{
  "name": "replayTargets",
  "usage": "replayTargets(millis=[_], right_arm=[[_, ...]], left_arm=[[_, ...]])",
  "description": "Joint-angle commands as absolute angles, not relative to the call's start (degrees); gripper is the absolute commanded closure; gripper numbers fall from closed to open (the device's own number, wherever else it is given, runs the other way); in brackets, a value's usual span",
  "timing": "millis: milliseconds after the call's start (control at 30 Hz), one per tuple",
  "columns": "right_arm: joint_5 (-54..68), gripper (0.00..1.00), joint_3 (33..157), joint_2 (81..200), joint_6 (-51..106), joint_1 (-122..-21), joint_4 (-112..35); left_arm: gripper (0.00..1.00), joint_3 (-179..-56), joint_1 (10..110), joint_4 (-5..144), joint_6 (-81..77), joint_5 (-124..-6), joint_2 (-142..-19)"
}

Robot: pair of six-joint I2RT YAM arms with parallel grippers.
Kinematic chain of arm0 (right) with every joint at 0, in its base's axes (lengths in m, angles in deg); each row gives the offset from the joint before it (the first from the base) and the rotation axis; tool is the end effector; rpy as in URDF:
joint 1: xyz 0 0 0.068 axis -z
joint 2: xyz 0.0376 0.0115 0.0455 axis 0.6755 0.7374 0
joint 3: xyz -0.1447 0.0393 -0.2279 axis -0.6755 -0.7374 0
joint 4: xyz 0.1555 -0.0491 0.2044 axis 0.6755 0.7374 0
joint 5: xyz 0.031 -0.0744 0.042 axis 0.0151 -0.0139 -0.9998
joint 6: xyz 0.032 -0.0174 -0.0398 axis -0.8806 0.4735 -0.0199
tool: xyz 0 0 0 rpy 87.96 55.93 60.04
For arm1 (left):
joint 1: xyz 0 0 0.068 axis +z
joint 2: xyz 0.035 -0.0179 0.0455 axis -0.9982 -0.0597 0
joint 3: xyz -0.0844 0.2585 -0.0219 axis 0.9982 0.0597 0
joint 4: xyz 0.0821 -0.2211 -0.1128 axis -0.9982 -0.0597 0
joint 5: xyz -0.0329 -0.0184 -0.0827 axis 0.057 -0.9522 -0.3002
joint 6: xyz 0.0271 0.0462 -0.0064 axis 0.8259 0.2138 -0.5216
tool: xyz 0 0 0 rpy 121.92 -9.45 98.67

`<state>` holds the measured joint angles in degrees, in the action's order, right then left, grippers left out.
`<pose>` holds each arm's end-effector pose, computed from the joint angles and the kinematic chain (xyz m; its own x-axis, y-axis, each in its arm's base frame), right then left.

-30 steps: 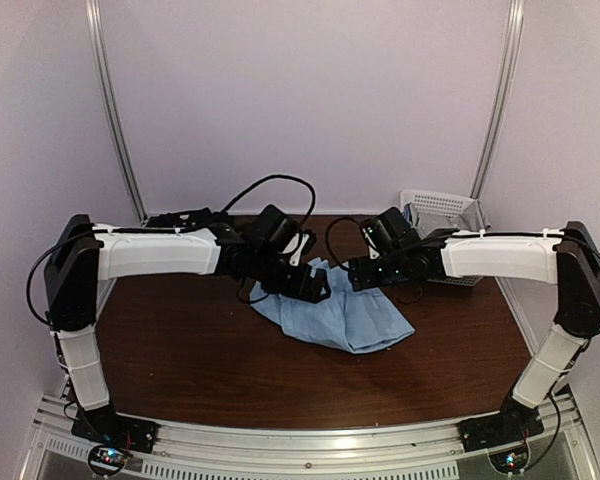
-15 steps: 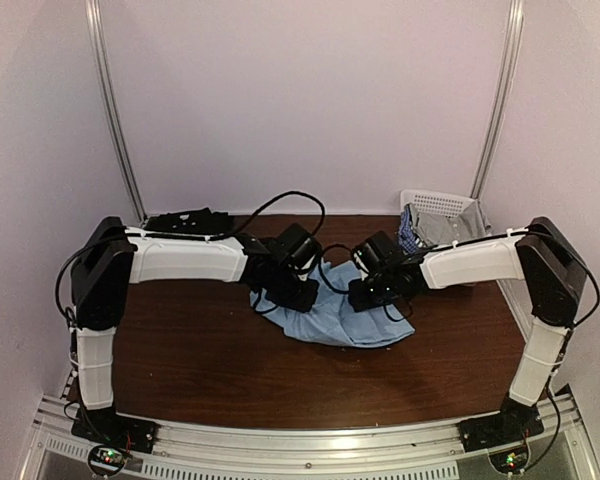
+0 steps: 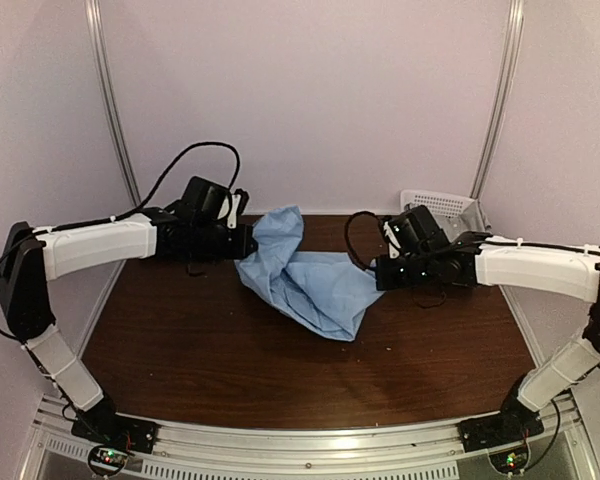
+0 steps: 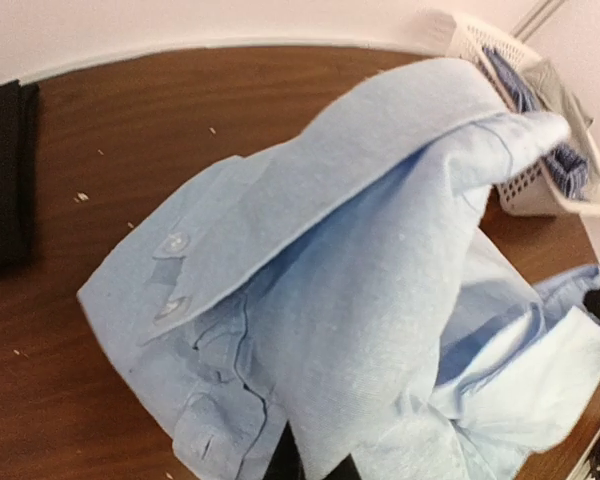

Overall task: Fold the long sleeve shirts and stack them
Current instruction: Flatten out the crumpled shirt at the center of the board.

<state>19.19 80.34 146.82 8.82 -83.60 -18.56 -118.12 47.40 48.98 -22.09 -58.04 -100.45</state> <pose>0.2492 0.2135 0.2435 -0.7581 -0.0919 -0.6456 -0.3143 0.9189 0.2383 0.2926 -0.2396 0.2655 -0.7688 -0.0491 -0.6376 0.2829 0.8681 -0.4080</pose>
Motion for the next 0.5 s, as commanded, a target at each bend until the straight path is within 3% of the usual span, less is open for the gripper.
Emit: replayTargets(millis=[0,233,300,367,467], right_arm=[[18.1,1.0,75.2,138.0,7.5,-86.6,-14.8],[14.4,0.98,65.5,133.4,-1.7,-102.1,-21.4],[12.7,0.73,63.6,135.3,-3.7,-104.2,-23.6],[14.6,0.5,63.9,136.0,-4.5,-104.7,-23.1],[18.8,0.29,66.3,135.0,-3.8,-102.9,-20.1]], left_arm=[[1.0,-114.8,56.6,64.7,-17.0,-73.8,-99.5],[0.98,-123.2,66.0,77.2,-20.2,-93.6,-117.7],[0.82,-127.8,67.0,75.5,-22.6,-94.4,-122.6],[0.57,-131.4,67.2,72.1,-23.2,-91.9,-124.8],[0.44,-135.6,67.2,65.9,-22.4,-87.3,-124.8]])
